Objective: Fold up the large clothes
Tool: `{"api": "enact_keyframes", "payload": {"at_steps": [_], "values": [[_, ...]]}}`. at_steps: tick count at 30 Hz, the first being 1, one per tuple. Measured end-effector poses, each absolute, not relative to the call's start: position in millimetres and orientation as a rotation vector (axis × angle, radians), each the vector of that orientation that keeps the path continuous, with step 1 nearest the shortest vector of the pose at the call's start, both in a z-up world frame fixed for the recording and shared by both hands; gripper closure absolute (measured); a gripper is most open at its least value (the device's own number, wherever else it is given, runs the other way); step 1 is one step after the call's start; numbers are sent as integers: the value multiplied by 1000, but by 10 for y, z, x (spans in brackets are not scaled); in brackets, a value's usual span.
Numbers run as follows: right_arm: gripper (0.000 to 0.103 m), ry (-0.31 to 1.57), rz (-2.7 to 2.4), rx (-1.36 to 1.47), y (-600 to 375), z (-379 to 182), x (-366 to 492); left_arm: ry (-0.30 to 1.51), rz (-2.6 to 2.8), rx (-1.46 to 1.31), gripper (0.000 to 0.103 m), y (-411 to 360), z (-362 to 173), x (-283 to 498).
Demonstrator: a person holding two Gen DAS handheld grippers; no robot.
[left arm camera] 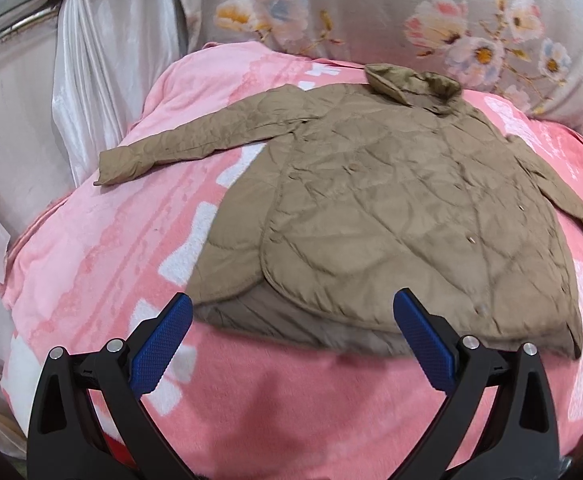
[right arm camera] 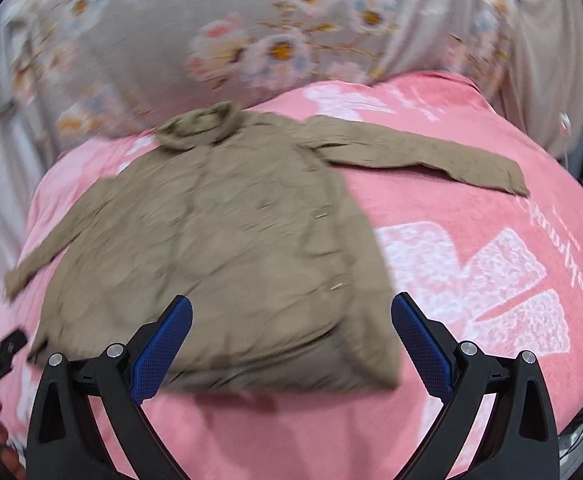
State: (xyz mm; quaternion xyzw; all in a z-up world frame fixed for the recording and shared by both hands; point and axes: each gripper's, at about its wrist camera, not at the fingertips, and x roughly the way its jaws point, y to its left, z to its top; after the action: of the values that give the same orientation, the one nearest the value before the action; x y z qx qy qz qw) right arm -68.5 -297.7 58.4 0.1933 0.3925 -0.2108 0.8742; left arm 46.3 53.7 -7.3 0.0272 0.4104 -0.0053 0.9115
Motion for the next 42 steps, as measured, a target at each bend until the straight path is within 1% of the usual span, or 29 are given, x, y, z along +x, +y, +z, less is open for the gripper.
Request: {"api": "enact_keyframes", "payload": {"at_steps": [9,14,18,21,22,23,24,25,27,28,32,34,37,40,42], "values": [[5,788,-666,645,-4711,171,-460,882,57,-51,5,762,-182,1169],[5,783,-726,802,-5340,-155,-300,881,135,-85,5,882,-257,1507],[17,759,-770,887,-5736,-387,-155,890,167,-98,5,921,-325,1735],[24,707,-826,903,-5939,-439,-96,898,175,-112,5,922,-366,1880],[32,702,-848,883,-5984,-436,-37,899,178,-113,5,911,-377,1910],[37,700,-862,864,-6010,-429,8,900,180,-112,5,898,-390,1943],[54,698,-868,849,-6035,-423,33,901,181,-110,5,883,-406,1983],[74,702,-876,827,-6064,-412,117,903,182,-104,5,859,-425,2016],[95,698,-872,798,-6089,-343,222,908,179,-91,5,813,-463,2089],[97,679,-868,762,-6067,-237,330,910,179,-85,5,792,-480,2122],[98,595,-771,587,-5685,367,789,908,190,-56,5,727,-537,2221],[98,555,-643,515,-5303,717,1111,914,198,-44,5,714,-573,2250],[98,536,-447,409,-4605,1073,1592,931,203,-49,5,758,-625,2274],[98,551,-251,340,-3869,1209,2013,937,215,-62,5,847,-645,2261],[99,581,-139,319,-3458,1186,2236,936,224,-73,5,927,-646,2242]]}}
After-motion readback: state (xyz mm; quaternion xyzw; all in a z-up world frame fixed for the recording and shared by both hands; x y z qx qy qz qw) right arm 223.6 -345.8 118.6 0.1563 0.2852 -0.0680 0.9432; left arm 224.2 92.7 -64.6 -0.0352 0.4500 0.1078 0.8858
